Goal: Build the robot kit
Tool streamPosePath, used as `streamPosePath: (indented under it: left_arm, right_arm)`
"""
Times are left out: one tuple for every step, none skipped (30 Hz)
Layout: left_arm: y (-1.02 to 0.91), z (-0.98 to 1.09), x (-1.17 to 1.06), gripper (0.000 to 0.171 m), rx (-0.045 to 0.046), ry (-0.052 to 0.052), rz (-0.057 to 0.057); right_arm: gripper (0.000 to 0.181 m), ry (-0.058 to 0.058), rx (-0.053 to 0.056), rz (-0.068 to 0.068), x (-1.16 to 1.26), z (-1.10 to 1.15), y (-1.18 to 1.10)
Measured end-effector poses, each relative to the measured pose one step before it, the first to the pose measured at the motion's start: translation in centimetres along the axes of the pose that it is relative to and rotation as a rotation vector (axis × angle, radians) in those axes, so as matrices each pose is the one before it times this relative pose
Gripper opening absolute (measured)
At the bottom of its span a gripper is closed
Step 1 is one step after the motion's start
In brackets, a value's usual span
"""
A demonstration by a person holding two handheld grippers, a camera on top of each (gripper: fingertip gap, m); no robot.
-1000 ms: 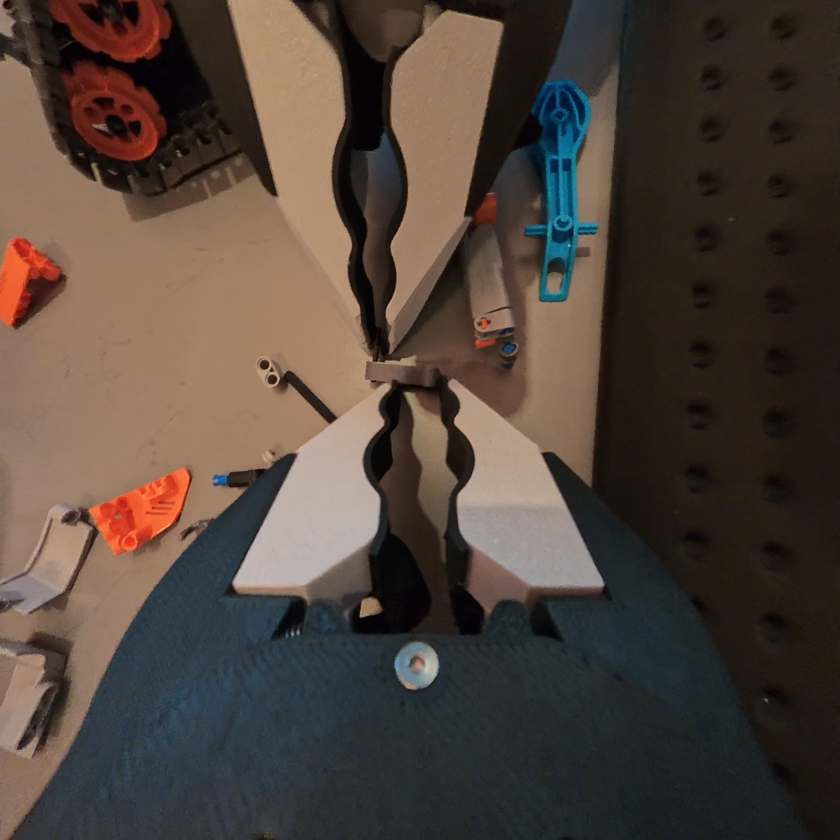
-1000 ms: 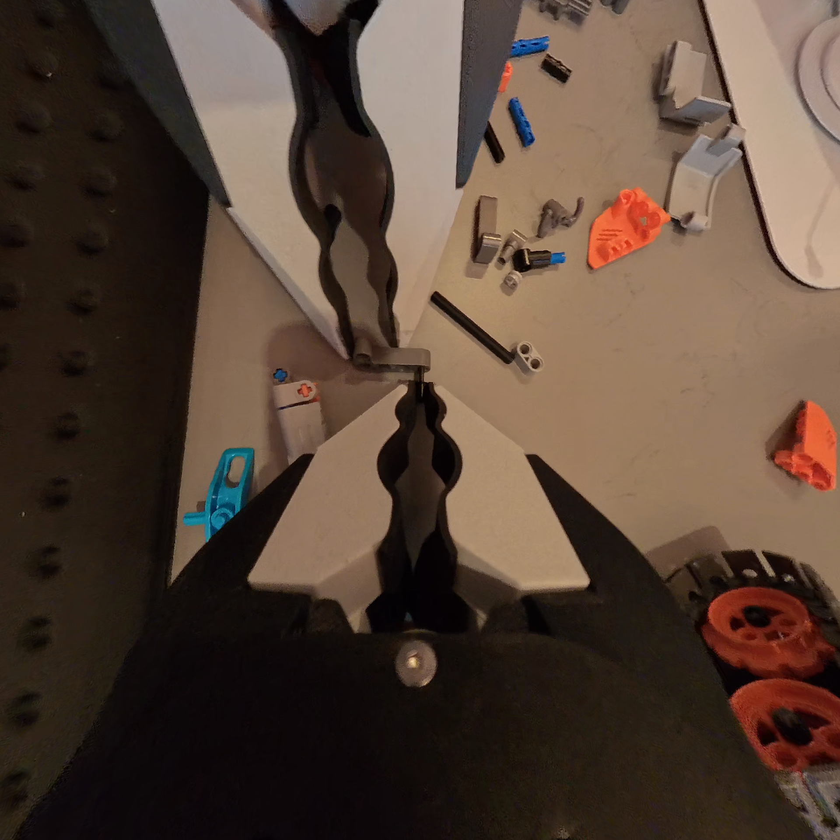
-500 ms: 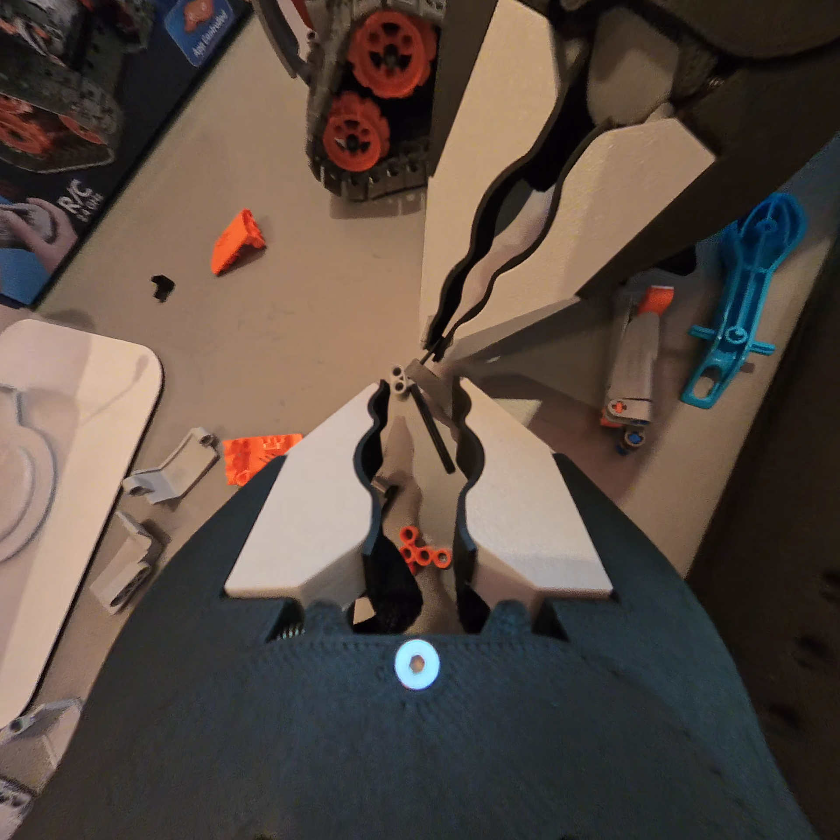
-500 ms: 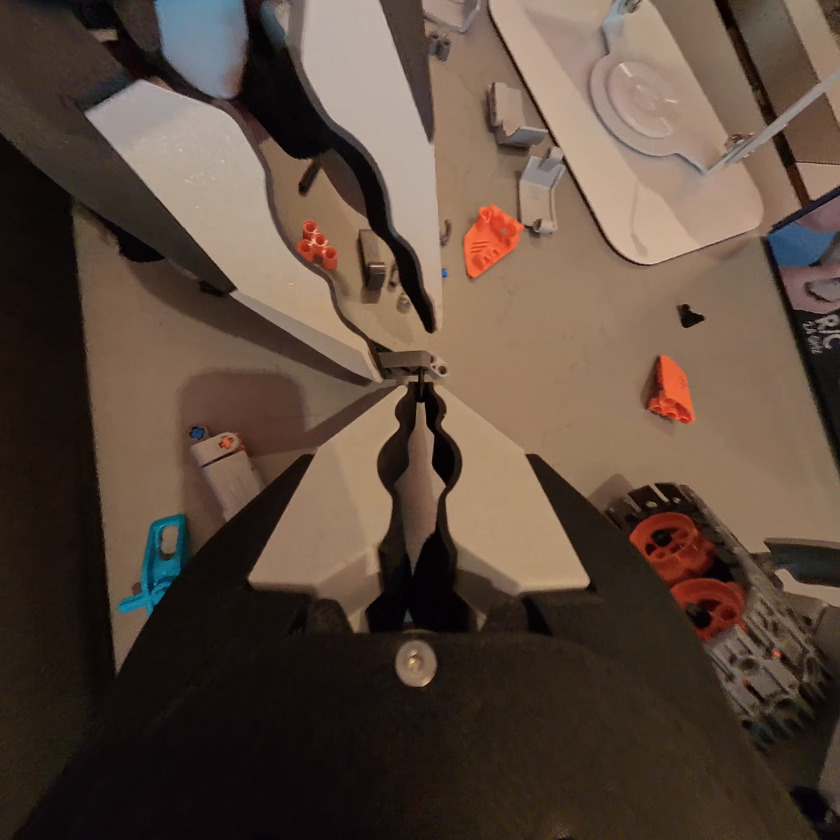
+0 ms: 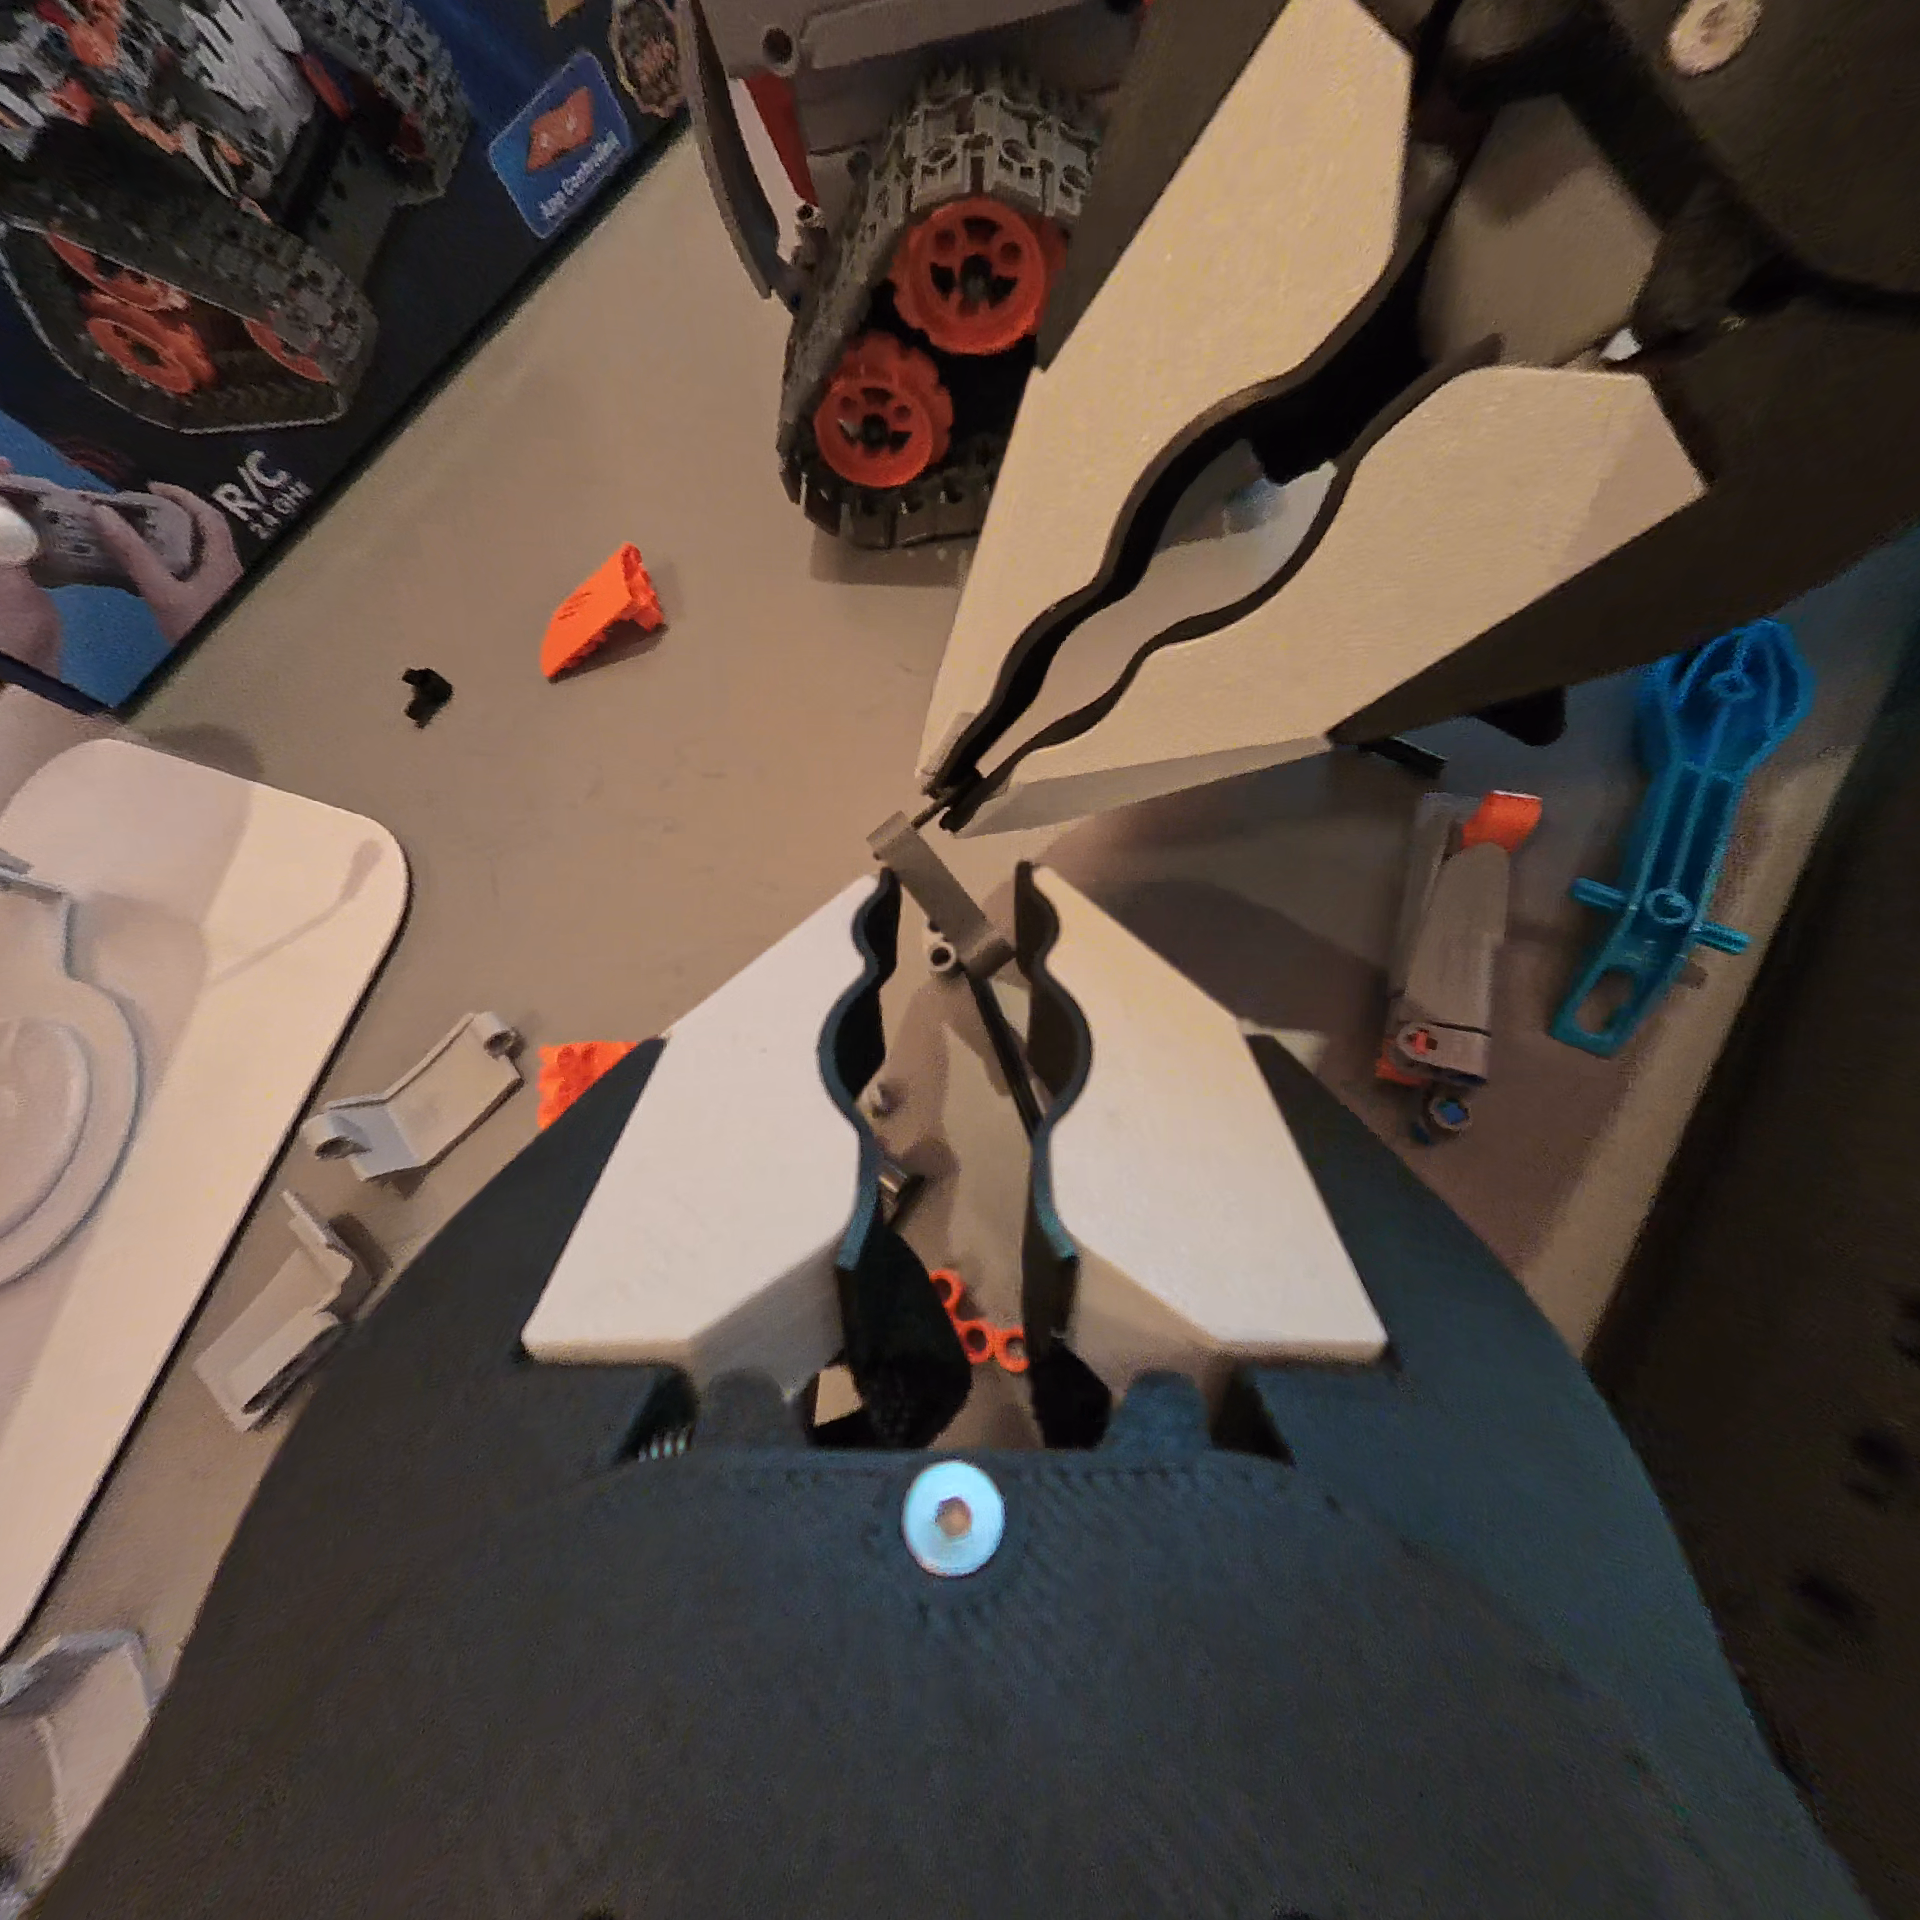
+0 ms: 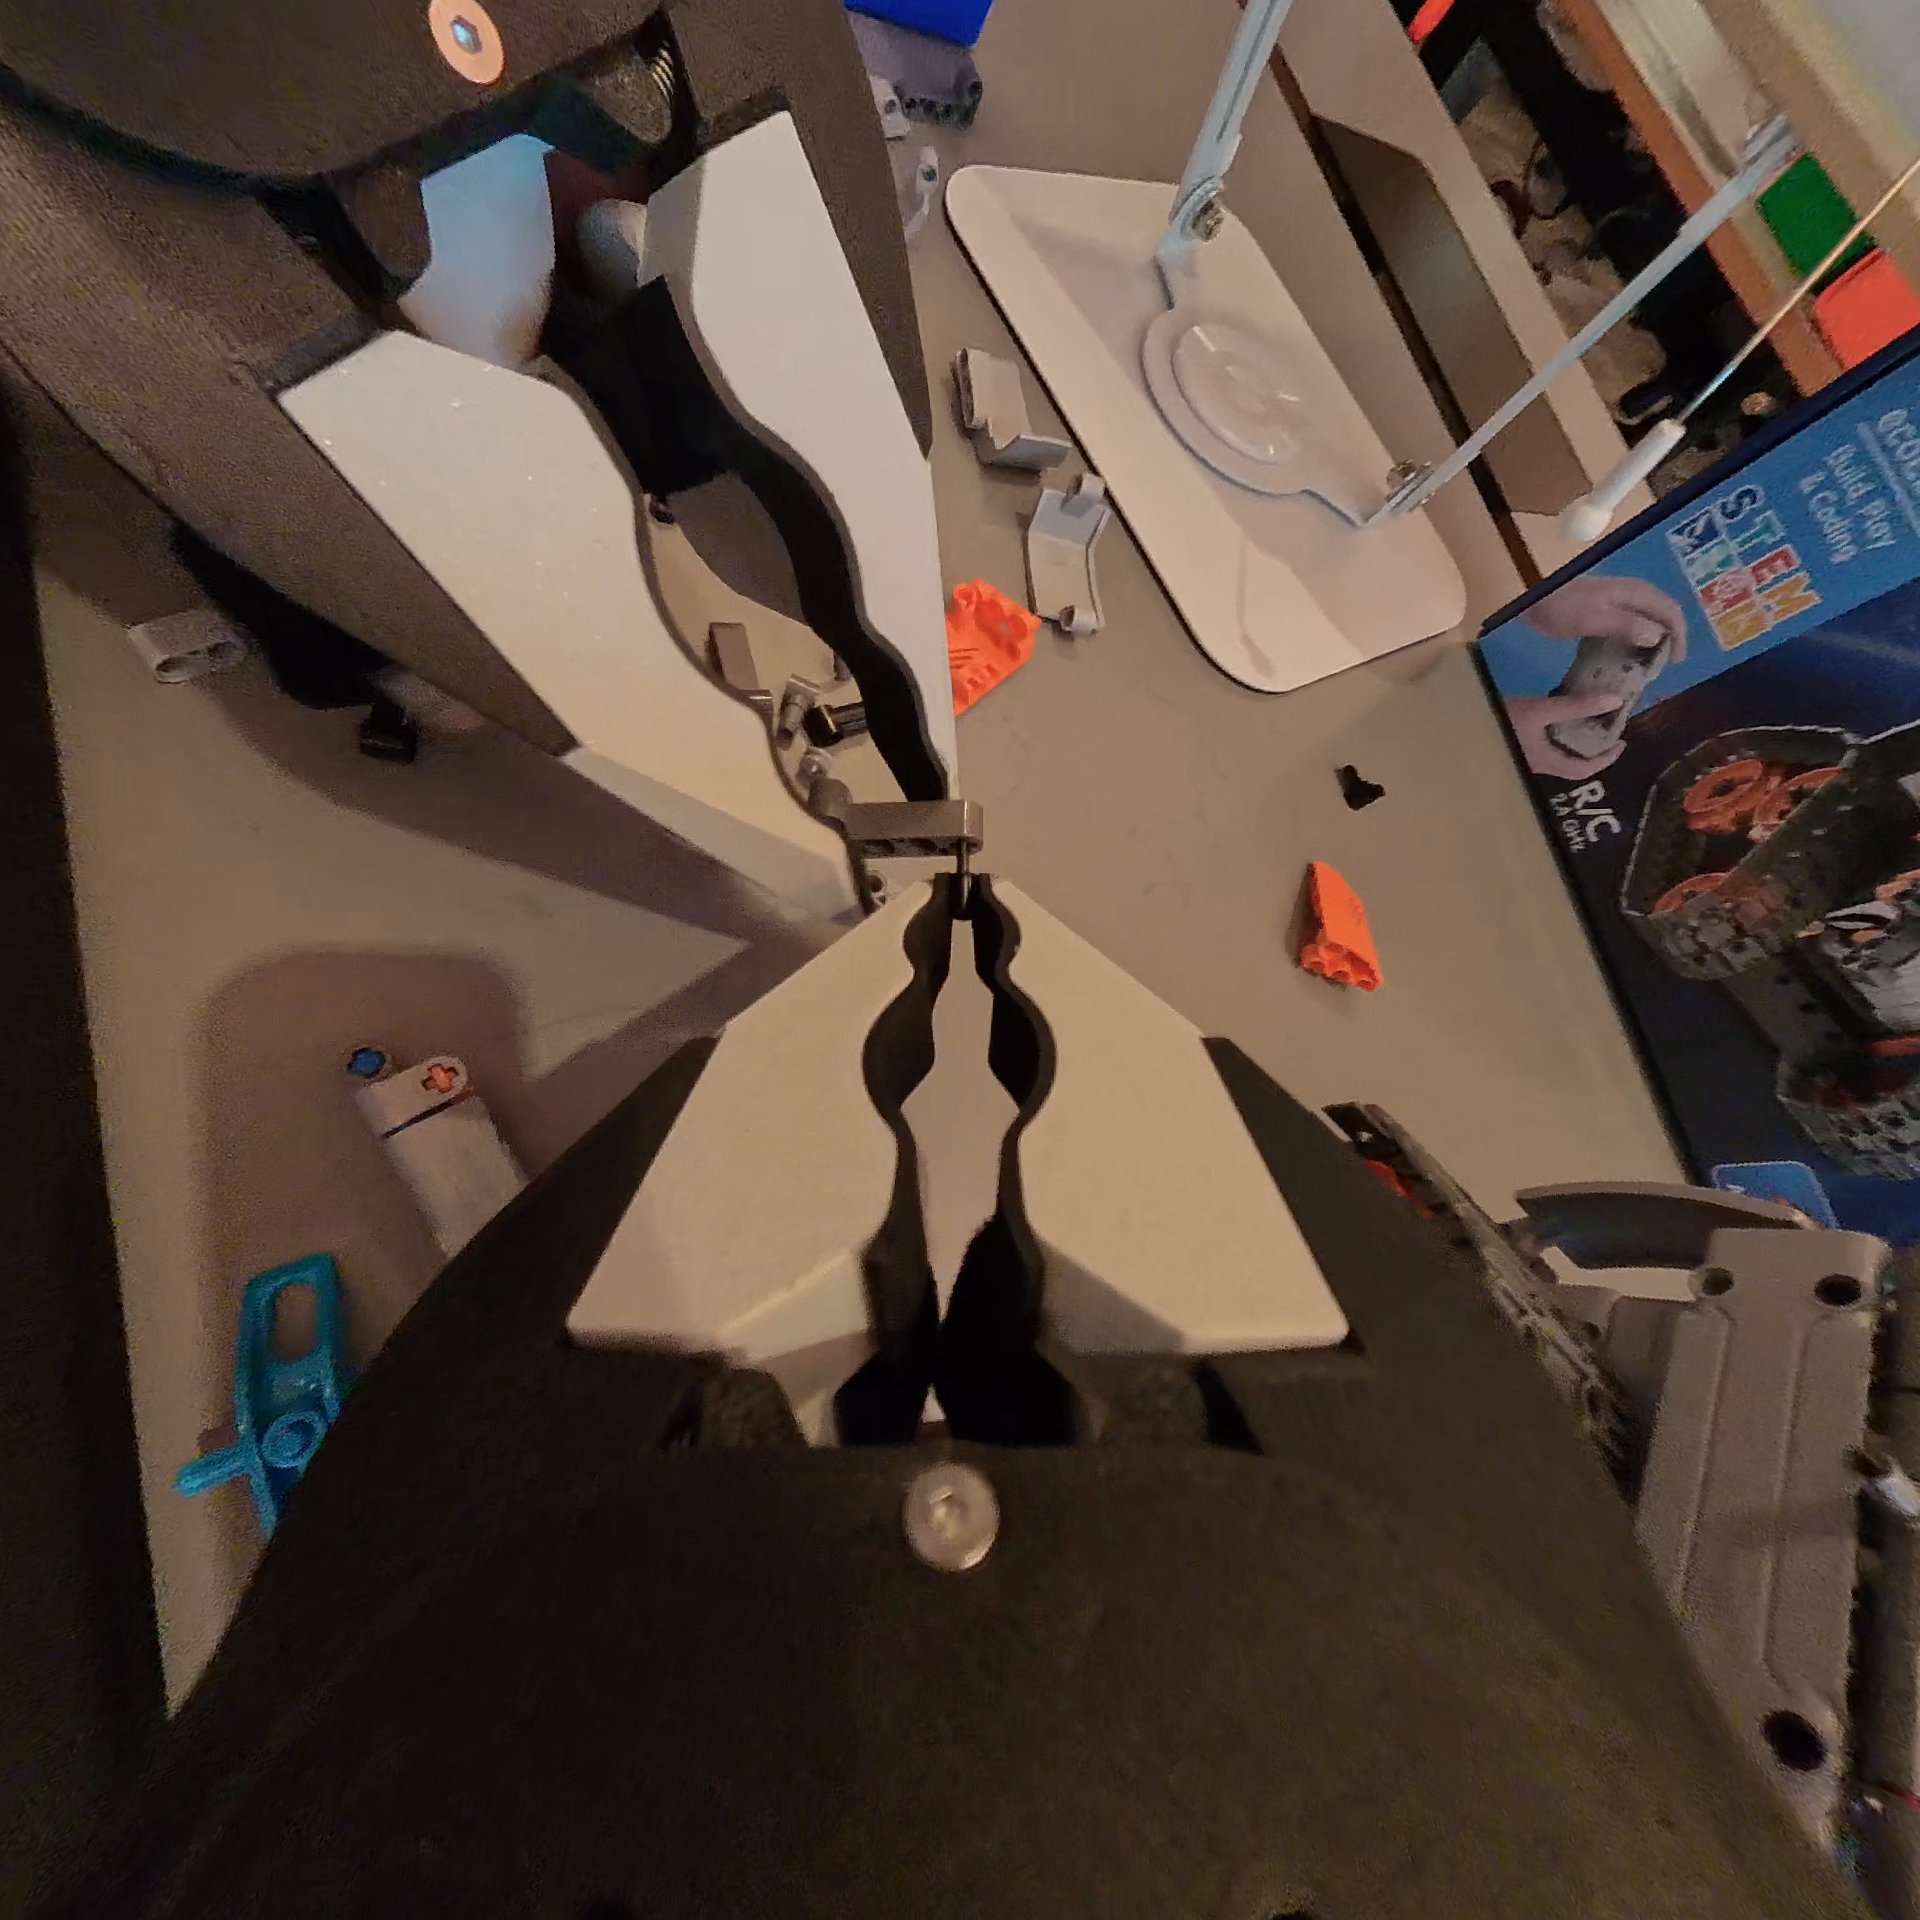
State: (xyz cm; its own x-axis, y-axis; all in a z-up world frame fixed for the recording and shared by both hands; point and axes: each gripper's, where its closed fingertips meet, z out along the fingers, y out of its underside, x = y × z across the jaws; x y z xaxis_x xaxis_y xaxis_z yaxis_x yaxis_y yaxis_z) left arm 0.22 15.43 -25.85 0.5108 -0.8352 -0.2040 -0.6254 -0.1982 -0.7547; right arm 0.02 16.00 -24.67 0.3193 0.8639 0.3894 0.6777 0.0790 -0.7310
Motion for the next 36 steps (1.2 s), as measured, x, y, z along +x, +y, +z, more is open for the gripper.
streamPosePath:
  left_arm:
    - [-0.197, -0.101, -0.208, 0.018, 0.01085, -0.0109, 0.0096]
    - [-0.186, -0.124, -0.113, 0.015, 0.01002, -0.0024, -0.0066]
    - [-0.163, -0.08, -0.211, 0.012, 0.00822, -0.017, 0.0078]
    - [-0.088, -0.042, -0.08, 0.011, 0.00153, -0.0191, 0.0313]
    - [-0.082, -0.05, -0.183, 0.011, 0.00011, -0.0284, 0.0545]
    - [-0.055, -0.061, -0.137, 0.01, -0.00414, -0.0215, 0.0271]
    - [-0.069, -0.044, -0.087, 0.009, -0.00192, -0.0166, 0.0244]
    - [-0.155, -0.095, -0.165, 0.009, 0.00653, -0.0245, 0.0457]
    - [-0.106, -0.087, -0.092, 0.009, -0.00077, -0.018, 0.0276]
    - [-0.126, -0.063, -0.086, 0.008, -0.00058, -0.0177, 0.0265]
    - [0.008, 0.023, -0.016, 0.009, -0.00542, -0.0157, 0.0395]
    - [-0.006, 0.0, -0.019, 0.008, -0.00373, -0.009, 0.0127]
    - [0.025, 0.026, 0.021, 0.008, -0.00135, -0.0031, 0.0033]
    - [-0.082, -0.053, -0.046, 0.008, 0.00728, -0.0049, 0.0028]
    - [-0.118, -0.089, -0.095, 0.008, 0.00653, -0.0063, 0.0002]
    - [-0.1, -0.034, -0.057, 0.008, 0.00268, -0.0076, 0.003]
    - [-0.008, 0.005, 0.053, 0.008, -0.00406, 0.0006, 0.0052]
    - [-0.025, -0.015, -0.001, 0.007, -0.00032, -0.004, 0.0039]
    - [-0.036, -0.007, -0.011, 0.007, 0.00115, -0.005, -0.0007]
    - [0.004, -0.038, 0.009, 0.007, -0.00108, -0.0012, 0.002]
    - [-0.092, -0.049, -0.119, 0.007, 0.00579, -0.0107, 0.0012]
    - [-0.065, -0.029, -0.096, 0.007, 0.00112, -0.0078, -0.0017]
    - [0.042, -0.007, 0.027, 0.007, -0.00329, 0.0048, 0.0019]
    - [-0.007, 0.026, -0.052, 0.007, 0.00299, -0.0046, -0.0004]
    - [0.06, 0.029, 0.038, 0.007, -0.00291, 0.0046, -0.0031]
    - [0.042, -0.005, 0.015, 0.007, -0.00361, -0.0035, 0.012]
    - [-0.036, -0.062, -0.078, 0.007, 0.00421, -0.0083, 0.002]
    - [-0.008, -0.015, -0.061, 0.007, 0.00151, 0.0002, -0.0068]
    - [-0.023, -0.01, -0.075, 0.007, 0.00386, -0.0042, -0.0006]
    - [-0.015, -0.027, -0.09, 0.007, 0.00245, -0.0066, 0.0018]
    - [0.011, 0.021, -0.007, 0.007, -0.00431, -0.0029, 0.0043]
    - [-0.002, 0.055, 0.044, 0.007, -0.00073, -0.0048, 0.0077]
    - [-0.041, 0.036, 0.179, 0.007, 0.00074, 0.002, 0.0058]
    - [0.062, 0.022, -0.046, 0.007, -0.00554, -0.01, 0.0169]
    - [0.023, 0.035, -0.072, 0.007, 0.00099, -0.0052, 0.0051]
    - [-0.009, -0.015, -0.057, 0.007, -0.00042, 0.0048, -0.0016]
  right_arm:
    - [0.001, 0.009, 0.011, 0.0016, 0.137, -0.14, -0.169]
    - [0.001, 0.0058, 0.011, 0.0055, 0.134, -0.157, -0.162]
    - [0.001, 0.0059, 0.0092, 0.0021, 0.107, -0.133, -0.167]
    - [0.001, 0.0056, 0.0077, -0.0018, 0.06, -0.119, -0.163]
    - [0.001, 0.0063, 0.0059, -0.0046, 0.01, -0.083, -0.109]
    - [0.001, 0.0051, 0.0033, -0.0075, -0.018, -0.032, -0.059]
    - [0.001, 0.0044, 0.0066, -0.0045, 0.021, -0.053, -0.066]
    - [0.001, 0.0011, 0.009, 0.0023, 0.057, -0.071, -0.111]
    - [0.001, 0.0012, 0.005, -0.0004, 0.061, -0.064, -0.088]
    - [0.001, 0.0036, 0.0009, -0.0028, 0.073, -0.031, -0.04]
    - [0.001, 0.0027, -0.0011, -0.0024, 0.028, 0.018, 0.01]
    - [0.001, 0.0032, -0.0025, -0.006, 0.004, 0.054, 0.048]
    - [0.001, 0.0026, -0.0004, -0.0018, 0.023, 0.024, -0.013]
    - [0.0, 0.0023, 0.0045, 0.0032, 0.062, -0.01, -0.072]
    - [0.0, 0.0026, 0.0028, 0.0006, 0.057, 0.003, -0.054]
    - [0.0, 0.0031, -0.0005, -0.0016, 0.046, 0.019, -0.027]
    - [0.0, -0.0029, -0.0038, 0.0067, -0.025, 0.073, 0.079]
    - [0.0, -0.0042, -0.0025, 0.0079, -0.035, 0.108, 0.079]
    - [0.0, -0.0022, -0.0019, 0.0019, -0.037, 0.082, 0.048]
    - [0.0, -0.0031, -0.0007, 0.0071, -0.036, 0.078, -0.012]
    - [0.0, -0.0008, 0.003, 0.0075, 0.061, 0.069, -0.046]
    - [0.0, -0.006, 0.002, 0.0111, 0.023, 0.028, -0.057]
    - [0.0, -0.0123, 0.0021, 0.0219, 0.003, 0.036, -0.022]
    - [0.0, -0.0071, 0.0043, 0.0177, 0.027, 0.039, -0.039]
    - [0.0, -0.0004, -0.0019, 0.0008, -0.032, 0.042, 0.02]
    - [0.0, -0.0004, 0.0011, 0.0046, -0.025, 0.029, -0.048]
    - [0.0, -0.0069, 0.0072, 0.018, 0.028, 0.003, -0.115]
    - [0.0, -0.0043, 0.0045, 0.0123, 0.041, 0.031, -0.086]
    - [0.0, 0.0019, 0.0022, 0.0046, 0.038, 0.045, -0.093]
    - [0.0, -0.0002, 0.0013, 0.0055, 0.038, 0.018, -0.079]
    - [0.0, -0.0003, -0.0007, 0.0022, 0.017, 0.052, 0.003]
    - [0.0, 0.0019, 0.0007, 0.0028, 0.001, 0.036, -0.018]
    - [0.0, -0.0025, 0.001, 0.0082, 0.0, 0.048, -0.028]
    - [0.0, -0.0006, -0.0021, 0.0003, 0.036, 0.064, 0.025]
    - [0.0, 0.0039, 0.0011, -0.004, 0.059, 0.031, -0.039]
    - [0.0, 0.0018, 0.0044, -0.0006, 0.037, -0.003, -0.075]
